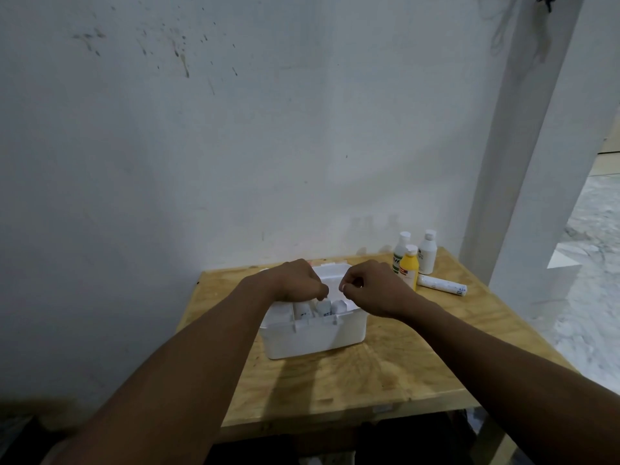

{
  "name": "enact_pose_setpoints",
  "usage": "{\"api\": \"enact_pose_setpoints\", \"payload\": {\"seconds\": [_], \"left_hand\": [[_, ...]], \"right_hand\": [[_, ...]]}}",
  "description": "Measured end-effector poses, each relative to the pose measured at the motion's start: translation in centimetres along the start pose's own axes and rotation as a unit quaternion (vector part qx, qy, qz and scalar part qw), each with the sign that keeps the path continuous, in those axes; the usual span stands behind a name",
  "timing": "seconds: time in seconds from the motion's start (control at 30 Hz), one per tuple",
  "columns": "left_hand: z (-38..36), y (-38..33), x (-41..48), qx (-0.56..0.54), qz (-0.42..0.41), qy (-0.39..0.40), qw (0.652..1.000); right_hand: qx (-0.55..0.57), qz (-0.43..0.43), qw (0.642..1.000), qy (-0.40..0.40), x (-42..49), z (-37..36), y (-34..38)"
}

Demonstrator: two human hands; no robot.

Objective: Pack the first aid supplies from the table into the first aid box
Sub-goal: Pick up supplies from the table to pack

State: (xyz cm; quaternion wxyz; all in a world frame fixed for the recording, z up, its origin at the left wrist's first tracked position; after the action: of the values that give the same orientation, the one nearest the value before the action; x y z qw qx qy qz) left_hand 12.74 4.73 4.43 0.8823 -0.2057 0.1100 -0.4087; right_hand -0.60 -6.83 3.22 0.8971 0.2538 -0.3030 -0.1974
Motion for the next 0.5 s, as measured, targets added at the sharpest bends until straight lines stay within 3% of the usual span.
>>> {"api": "enact_pose_setpoints", "payload": {"seconds": [0.13, 0.27, 0.5], "left_hand": [[-0.1, -0.1, 0.4, -0.009, -0.001, -0.017, 1.0], [0.2, -0.8, 1.2, -0.016, -0.01, -0.05, 0.999], [-1.2, -5.8, 4.4, 0.013, -0.094, -0.105, 0.99]], "right_hand": [[-0.001, 0.005, 1.0, -0.021, 0.0, 0.3, -0.1], [0.001, -0.014, 0.995, -0.096, 0.9, 1.8, -1.5], [-0.06, -0.121, 0.972, -0.193, 2.5, 6.2, -8.7]]}}
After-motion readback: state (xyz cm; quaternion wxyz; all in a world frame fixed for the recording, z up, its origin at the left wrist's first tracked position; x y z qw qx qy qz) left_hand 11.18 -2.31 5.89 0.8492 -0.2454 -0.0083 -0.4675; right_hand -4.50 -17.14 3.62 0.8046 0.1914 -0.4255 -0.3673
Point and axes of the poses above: each hand's wrist, its own x-axis towards the middle knuckle, its own z-axis out of the back of the hand, y = z × x, the point moved 3 cm from there along x, towards the middle knuckle, and after that the axes turned 15 degrees about -y, right-handed, at the moved point
